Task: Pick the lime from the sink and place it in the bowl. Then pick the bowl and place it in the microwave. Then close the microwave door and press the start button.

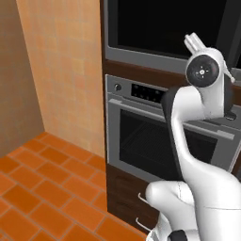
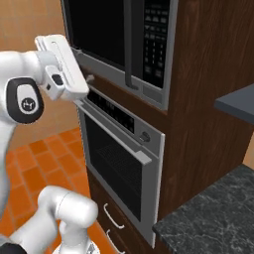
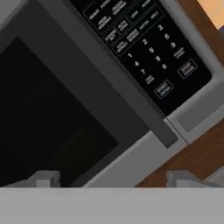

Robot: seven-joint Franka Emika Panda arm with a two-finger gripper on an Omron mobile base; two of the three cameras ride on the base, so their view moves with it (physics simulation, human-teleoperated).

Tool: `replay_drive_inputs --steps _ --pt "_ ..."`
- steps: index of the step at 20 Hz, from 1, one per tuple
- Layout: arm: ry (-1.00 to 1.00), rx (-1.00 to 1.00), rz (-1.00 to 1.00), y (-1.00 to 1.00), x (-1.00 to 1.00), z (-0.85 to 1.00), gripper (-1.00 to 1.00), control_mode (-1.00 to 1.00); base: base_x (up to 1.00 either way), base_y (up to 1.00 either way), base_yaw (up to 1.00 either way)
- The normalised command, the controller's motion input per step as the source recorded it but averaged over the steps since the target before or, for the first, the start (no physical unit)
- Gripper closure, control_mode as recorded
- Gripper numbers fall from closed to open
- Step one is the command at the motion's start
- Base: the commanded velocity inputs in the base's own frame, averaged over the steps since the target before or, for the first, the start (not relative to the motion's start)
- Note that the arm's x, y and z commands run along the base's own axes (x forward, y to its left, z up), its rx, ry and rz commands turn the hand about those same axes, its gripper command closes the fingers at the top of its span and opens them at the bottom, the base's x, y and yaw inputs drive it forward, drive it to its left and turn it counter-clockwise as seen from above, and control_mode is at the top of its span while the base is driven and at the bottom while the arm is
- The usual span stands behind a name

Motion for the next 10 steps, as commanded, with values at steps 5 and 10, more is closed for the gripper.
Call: replay_drive_inputs --steps 5,10 --pt "0.22 -0.43 0.06 0.08 -0.85 0.0 1.0 -1.0 0.0 0.0 0.0" --pt "0.02 -0.45 0.0 0.0 -0.87 0.0 1.0 -1.0 0.0 0.0 0.0"
